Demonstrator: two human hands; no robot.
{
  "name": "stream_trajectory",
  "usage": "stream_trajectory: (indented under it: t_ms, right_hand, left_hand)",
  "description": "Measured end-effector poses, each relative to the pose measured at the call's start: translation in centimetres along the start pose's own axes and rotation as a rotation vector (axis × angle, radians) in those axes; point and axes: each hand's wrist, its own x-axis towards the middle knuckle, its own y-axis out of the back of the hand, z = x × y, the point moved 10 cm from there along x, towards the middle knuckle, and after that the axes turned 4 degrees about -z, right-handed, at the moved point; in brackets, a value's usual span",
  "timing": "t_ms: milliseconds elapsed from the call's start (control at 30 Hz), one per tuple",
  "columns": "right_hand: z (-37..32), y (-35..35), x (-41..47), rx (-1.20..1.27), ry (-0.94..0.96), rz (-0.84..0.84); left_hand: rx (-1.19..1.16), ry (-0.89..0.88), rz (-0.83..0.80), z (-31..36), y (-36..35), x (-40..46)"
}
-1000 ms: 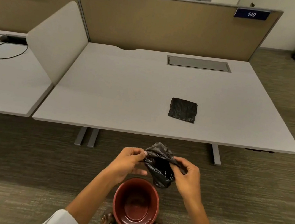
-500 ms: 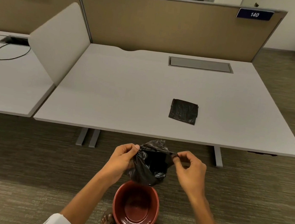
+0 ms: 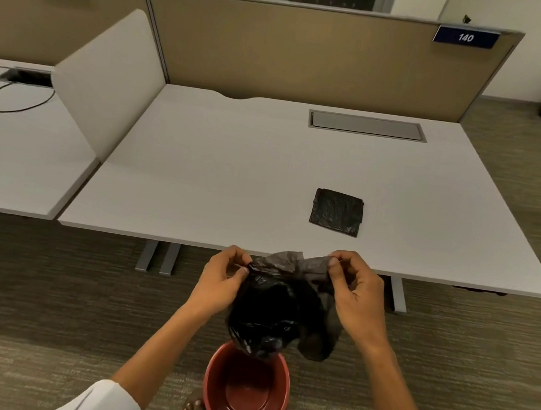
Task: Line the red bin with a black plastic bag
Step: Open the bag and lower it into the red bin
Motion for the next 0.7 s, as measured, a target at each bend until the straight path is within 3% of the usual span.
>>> stream_trajectory:
  t_ms: [100, 167, 367, 600, 700]
  right_hand:
    - [0.6, -0.9, 0.0, 0.089, -0.067, -0.037]
    - [1.4, -1.5, -0.2, 0.21, -0.159, -0.034]
    - [2.8, -4.7, -1.1, 0.591, -0.379, -0.075]
    - [2.2, -7.2, -2.0, 0.547, -0.351, -0.223]
    - [2.0, -7.5, -2.2, 0.463, -0.31, -0.212]
  left_hand:
    - [0.137, -0.024, 0.298, 1.7, 2.7, -0.9]
    - [0.124, -0.097, 0.387, 3.6, 3.3, -1.8]
    - [-0.026, -0.168, 0.059, 6.3, -2.3, -3.4]
    - [-0.052, -0.084, -0.165, 5.1, -5.1, -2.3]
    - [-0.074, -0.053, -0.15, 3.8, -4.8, -1.8]
